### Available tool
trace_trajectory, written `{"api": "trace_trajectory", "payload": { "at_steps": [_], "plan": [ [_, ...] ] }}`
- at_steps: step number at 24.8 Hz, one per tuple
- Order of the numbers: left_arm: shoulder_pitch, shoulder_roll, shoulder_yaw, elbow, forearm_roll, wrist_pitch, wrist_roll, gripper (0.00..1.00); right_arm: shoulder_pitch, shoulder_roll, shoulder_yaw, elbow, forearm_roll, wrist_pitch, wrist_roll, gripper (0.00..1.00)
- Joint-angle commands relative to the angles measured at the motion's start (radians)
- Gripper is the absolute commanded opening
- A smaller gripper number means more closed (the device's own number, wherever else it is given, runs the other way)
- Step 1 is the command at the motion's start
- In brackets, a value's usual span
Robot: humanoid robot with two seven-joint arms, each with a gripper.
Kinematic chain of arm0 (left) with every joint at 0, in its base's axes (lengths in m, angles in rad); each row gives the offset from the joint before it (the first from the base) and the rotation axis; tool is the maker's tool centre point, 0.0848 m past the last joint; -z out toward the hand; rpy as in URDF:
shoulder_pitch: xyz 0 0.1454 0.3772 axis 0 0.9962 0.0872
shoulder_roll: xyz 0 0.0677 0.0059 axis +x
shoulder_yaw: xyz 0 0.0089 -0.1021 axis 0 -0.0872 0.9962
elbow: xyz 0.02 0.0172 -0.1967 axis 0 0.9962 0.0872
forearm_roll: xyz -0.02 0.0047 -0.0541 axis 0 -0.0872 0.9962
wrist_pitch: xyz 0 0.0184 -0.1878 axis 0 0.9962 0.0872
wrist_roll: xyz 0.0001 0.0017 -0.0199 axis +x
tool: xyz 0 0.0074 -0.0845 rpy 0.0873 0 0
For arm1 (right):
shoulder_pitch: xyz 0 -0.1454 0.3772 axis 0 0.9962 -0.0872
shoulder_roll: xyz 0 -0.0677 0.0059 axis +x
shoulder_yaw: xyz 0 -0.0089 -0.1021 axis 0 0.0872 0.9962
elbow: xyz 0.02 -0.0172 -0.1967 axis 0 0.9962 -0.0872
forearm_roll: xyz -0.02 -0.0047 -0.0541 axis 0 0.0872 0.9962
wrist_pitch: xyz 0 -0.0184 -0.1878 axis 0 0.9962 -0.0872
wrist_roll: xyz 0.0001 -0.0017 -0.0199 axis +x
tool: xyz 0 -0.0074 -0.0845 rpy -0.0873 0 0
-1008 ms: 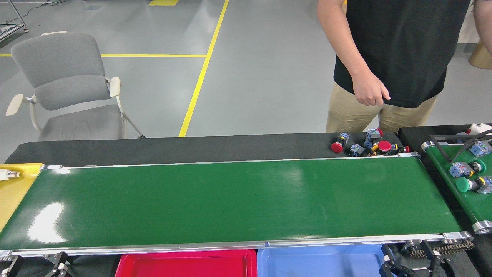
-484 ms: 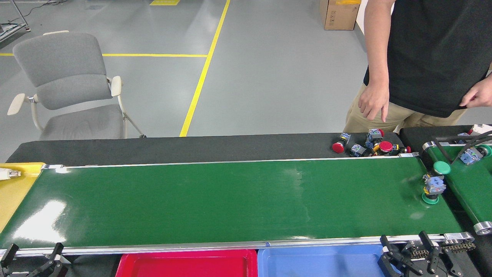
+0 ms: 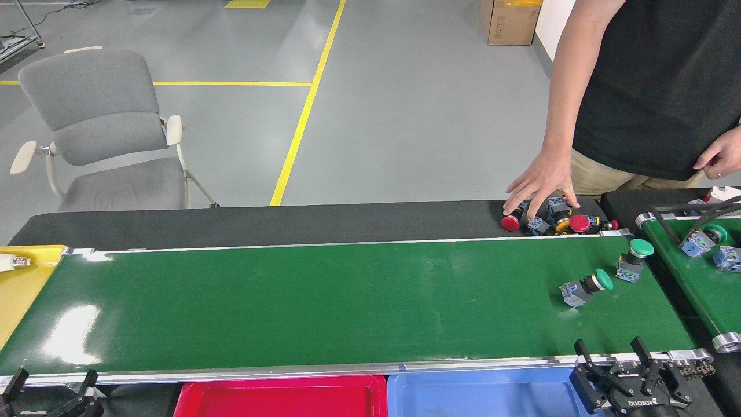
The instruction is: Pick switch part from conveyor to tray
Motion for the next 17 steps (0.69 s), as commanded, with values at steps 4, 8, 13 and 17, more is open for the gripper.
{"api": "trace_trajectory", "payload": {
  "at_steps": [4, 8, 13, 17],
  "plan": [
    [-0.004, 0.003, 0.012, -0.015, 0.006, 0.0, -0.075, 1.0, -0.067, -0.012, 0.004, 0.0, -0.001, 0.003, 0.042, 1.0],
    [-0.003, 0.004, 0.009, -0.009, 0.005, -0.003, -0.077, 1.0, -0.114, -0.014, 0.004, 0.05, 0.002, 0.005, 0.044, 1.0],
    [-0.001, 0.004, 0.002, -0.009, 0.005, -0.004, -0.077, 1.0, -0.177, -0.014, 0.056, 0.11, 0.004, 0.005, 0.091, 1.0],
    [-0.001, 0.004, -0.001, -0.008, -0.001, -0.003, -0.077, 1.0, -0.226, -0.006, 0.119, 0.153, 0.005, 0.009, 0.093, 1.0]
  ]
}}
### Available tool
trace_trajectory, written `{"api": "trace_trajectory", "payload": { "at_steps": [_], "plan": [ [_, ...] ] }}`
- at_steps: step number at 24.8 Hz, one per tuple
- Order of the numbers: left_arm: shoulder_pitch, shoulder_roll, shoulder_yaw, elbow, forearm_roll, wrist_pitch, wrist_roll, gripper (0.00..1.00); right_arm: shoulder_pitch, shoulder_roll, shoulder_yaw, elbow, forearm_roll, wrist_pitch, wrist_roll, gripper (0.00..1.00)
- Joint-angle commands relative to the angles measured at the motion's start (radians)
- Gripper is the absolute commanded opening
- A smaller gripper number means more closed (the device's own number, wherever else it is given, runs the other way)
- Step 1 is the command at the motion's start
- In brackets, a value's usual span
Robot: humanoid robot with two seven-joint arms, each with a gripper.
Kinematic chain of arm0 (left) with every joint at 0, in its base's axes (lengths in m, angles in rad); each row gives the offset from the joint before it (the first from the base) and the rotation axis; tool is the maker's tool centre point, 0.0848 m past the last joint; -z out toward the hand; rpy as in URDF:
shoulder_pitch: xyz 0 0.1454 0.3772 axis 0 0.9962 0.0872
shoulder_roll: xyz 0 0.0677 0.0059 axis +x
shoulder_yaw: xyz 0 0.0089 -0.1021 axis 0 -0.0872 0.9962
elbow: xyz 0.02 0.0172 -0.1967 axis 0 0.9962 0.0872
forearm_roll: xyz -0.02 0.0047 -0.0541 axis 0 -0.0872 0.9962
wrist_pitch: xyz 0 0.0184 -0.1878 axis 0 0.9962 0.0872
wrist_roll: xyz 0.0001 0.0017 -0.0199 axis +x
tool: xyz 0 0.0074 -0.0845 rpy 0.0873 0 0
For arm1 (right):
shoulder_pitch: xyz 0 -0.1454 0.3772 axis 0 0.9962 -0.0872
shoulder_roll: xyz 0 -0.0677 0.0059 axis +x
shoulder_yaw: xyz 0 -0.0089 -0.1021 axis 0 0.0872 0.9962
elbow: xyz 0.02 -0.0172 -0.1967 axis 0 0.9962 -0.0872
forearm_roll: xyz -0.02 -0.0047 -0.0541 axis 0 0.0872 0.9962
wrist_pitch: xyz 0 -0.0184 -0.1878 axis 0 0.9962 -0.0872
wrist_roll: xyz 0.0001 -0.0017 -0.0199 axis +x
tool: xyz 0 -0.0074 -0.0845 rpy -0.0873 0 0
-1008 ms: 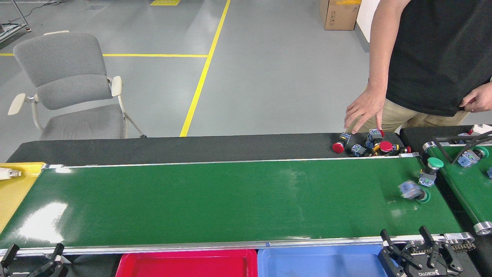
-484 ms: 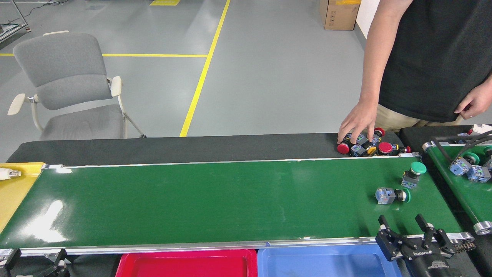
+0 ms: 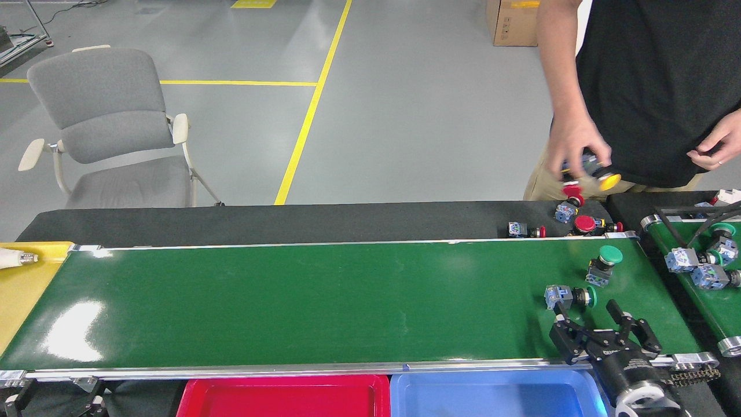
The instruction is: Pick switch part from conveyor to tray
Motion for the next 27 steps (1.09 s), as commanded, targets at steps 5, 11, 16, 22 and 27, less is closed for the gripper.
{"api": "trace_trajectory", "payload": {
  "at_steps": [5, 11, 16, 22, 27],
  "plan": [
    [-0.003, 0.008, 0.005, -0.006, -0.005, 0.0, 0.003, 1.0, -0.075, -0.002, 0.104, 0.052, 0.002, 0.023, 0.001, 1.0],
    [-0.003, 0.008, 0.005, -0.006, -0.005, 0.0, 0.003, 1.0, -0.115, -0.002, 0.158, 0.109, 0.0, 0.061, 0.002, 0.93],
    [-0.005, 0.006, 0.005, -0.008, -0.005, 0.0, 0.003, 1.0, -0.126, -0.009, 0.184, 0.107, -0.003, 0.052, 0.011, 0.24],
    [-0.005, 0.005, 0.008, -0.008, -0.005, 0.003, 0.003, 1.0, -0.114, -0.003, 0.219, 0.029, -0.006, -0.031, 0.002, 0.11],
    [-0.003, -0.009, 0.014, -0.008, -0.005, 0.004, 0.003, 1.0, -0.048, 0.033, 0.418, -0.089, -0.006, -0.253, -0.052, 0.31]
  ]
}}
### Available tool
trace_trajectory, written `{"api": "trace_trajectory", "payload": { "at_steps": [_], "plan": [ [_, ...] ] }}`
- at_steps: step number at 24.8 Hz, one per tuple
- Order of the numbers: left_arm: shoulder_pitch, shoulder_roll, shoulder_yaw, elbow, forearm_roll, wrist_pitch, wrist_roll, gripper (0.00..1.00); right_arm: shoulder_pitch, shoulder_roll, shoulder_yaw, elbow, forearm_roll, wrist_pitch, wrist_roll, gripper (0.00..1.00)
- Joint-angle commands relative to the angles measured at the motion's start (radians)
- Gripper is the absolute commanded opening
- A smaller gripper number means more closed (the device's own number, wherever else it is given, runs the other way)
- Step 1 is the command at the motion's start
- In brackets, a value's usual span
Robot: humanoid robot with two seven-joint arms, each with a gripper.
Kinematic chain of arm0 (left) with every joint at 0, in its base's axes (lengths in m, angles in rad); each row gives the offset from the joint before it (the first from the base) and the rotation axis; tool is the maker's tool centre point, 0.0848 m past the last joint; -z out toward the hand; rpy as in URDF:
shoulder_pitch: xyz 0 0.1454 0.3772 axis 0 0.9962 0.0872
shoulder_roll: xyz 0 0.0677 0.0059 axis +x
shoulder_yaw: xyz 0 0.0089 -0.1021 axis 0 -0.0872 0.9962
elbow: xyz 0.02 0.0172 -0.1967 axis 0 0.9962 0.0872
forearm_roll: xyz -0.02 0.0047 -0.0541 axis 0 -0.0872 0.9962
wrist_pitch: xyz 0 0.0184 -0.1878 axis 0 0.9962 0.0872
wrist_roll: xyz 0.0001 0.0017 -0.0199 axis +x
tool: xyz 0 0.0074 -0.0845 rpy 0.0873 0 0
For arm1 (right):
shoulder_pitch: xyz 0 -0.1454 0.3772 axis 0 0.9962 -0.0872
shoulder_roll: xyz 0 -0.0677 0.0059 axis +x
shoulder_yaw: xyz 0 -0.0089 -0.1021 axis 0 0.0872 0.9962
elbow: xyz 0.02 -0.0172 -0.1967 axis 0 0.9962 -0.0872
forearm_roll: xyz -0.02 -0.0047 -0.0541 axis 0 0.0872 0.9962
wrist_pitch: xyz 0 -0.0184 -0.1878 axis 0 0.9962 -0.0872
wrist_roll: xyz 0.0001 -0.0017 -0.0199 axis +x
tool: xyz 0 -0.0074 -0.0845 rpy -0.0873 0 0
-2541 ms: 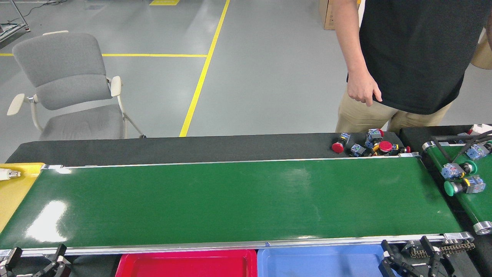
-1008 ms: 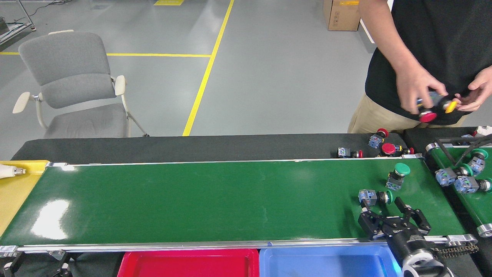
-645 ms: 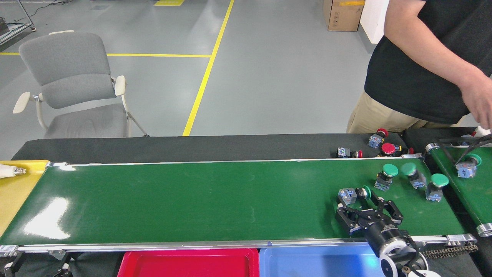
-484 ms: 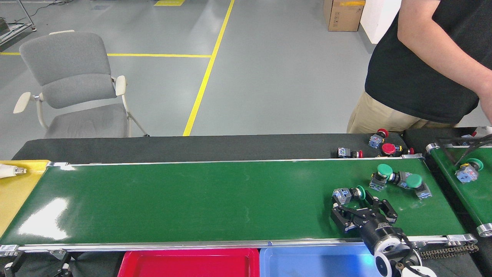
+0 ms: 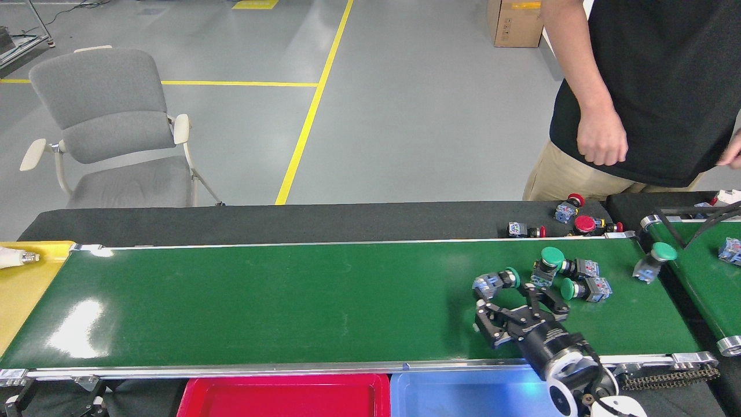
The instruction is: Pick switch part from conveyor to tray
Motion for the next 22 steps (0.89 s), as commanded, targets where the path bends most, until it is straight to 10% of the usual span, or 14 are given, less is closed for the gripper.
{"api": "trace_trajectory", "payload": {
  "at_steps": [1, 5, 14, 22],
  "plan": [
    [-0.003, 0.005, 0.01, -0.007, -0.003, 0.01, 0.004, 1.0, 0.006, 0.012, 0.078, -0.052, -0.002, -0.139, -0.023, 0.37],
    [-0.003, 0.0, 0.008, -0.009, 0.004, 0.008, 0.004, 1.0, 0.044, 0.024, 0.246, -0.08, 0.009, -0.206, -0.023, 1.0],
    [-0.02, 0.002, 0.013, -0.018, 0.126, -0.03, 0.002, 1.0, 0.052, 0.047, 0.277, -0.087, 0.01, -0.125, -0.02, 0.99],
    [-0.008, -0.007, 0.03, -0.035, 0.129, -0.038, 0.005, 1.0, 0.299, 0.02, -0.048, -0.274, 0.009, 0.578, -0.181, 0.98]
  ]
}}
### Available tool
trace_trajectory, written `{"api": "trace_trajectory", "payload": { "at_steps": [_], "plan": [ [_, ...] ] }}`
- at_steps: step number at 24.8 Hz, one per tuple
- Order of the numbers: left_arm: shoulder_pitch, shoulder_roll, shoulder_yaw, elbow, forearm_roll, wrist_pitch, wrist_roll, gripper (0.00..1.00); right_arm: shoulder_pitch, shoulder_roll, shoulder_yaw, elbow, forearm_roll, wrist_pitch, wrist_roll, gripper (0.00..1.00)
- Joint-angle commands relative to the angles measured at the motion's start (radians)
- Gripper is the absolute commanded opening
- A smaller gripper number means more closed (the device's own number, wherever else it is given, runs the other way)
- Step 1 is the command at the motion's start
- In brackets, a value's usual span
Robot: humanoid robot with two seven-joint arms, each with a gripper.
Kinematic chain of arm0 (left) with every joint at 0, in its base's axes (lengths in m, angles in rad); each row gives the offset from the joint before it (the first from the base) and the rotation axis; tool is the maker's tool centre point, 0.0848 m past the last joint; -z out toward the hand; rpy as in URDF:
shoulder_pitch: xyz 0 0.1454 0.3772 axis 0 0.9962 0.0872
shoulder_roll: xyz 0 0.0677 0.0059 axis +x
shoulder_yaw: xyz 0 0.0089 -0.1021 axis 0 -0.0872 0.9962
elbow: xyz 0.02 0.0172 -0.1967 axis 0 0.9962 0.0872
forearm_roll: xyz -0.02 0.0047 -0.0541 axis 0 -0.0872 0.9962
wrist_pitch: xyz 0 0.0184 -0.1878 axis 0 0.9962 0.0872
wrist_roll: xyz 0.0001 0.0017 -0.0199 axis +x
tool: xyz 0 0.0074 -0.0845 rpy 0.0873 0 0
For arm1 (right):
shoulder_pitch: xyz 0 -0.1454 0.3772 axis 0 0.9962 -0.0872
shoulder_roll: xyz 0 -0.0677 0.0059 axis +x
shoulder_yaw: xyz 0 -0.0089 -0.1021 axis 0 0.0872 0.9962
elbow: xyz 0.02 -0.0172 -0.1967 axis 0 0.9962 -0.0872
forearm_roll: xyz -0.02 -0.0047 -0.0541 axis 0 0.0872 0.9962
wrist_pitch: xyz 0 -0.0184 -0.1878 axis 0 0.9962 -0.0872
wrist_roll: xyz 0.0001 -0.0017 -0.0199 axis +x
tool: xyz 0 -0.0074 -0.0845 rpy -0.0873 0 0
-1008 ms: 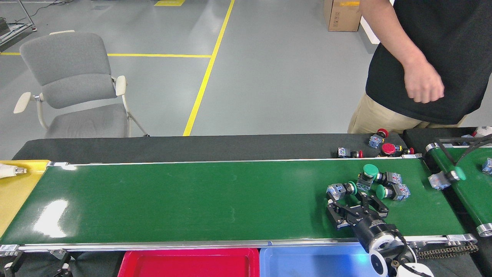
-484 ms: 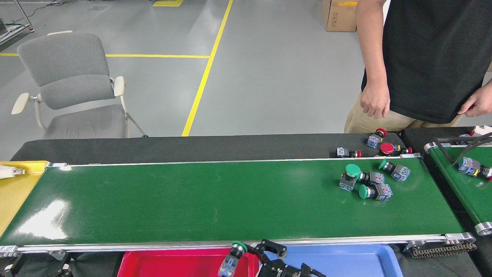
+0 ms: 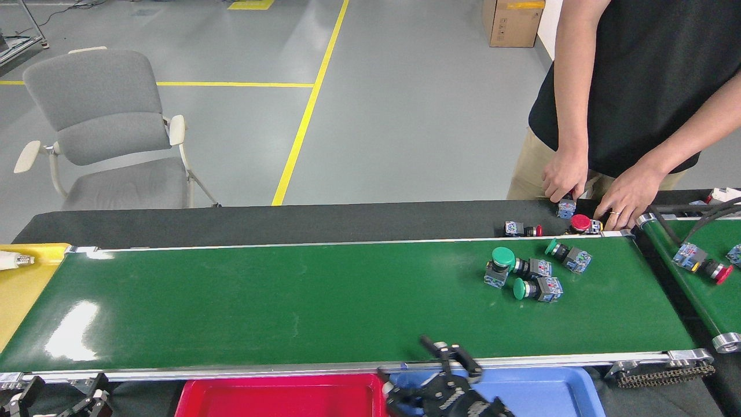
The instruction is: Pick switch part from conveyor to tray
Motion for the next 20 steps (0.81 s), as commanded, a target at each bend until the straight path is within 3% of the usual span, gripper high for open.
{"api": "trace_trajectory", "payload": {
  "at_steps": [1, 7, 10, 14, 20],
  "plan": [
    [-0.001, 0.006, 0.009, -0.014, 0.001, -0.001, 0.01, 1.0, 0.032, -0.003, -0.068, -0.024, -0.002, 0.101, -0.078, 0.98],
    [-0.012, 0.009, 0.005, -0.012, -0.002, -0.001, 0.01, 1.0, 0.01, 0.011, -0.112, 0.005, 0.003, 0.127, -0.06, 0.98],
    [-0.024, 0.011, -0.001, -0.009, -0.005, -0.001, 0.009, 1.0, -0.067, -0.007, -0.104, 0.068, 0.015, 0.133, 0.0, 0.98],
    [-0.029, 0.011, -0.004, -0.006, -0.006, -0.001, 0.009, 1.0, -0.18, 0.008, -0.045, 0.174, 0.065, 0.135, 0.066, 0.98],
    [-0.029, 0.008, -0.004, -0.004, -0.006, -0.001, 0.007, 1.0, -0.301, 0.04, 0.008, 0.303, 0.068, 0.138, 0.072, 0.98]
  ]
}}
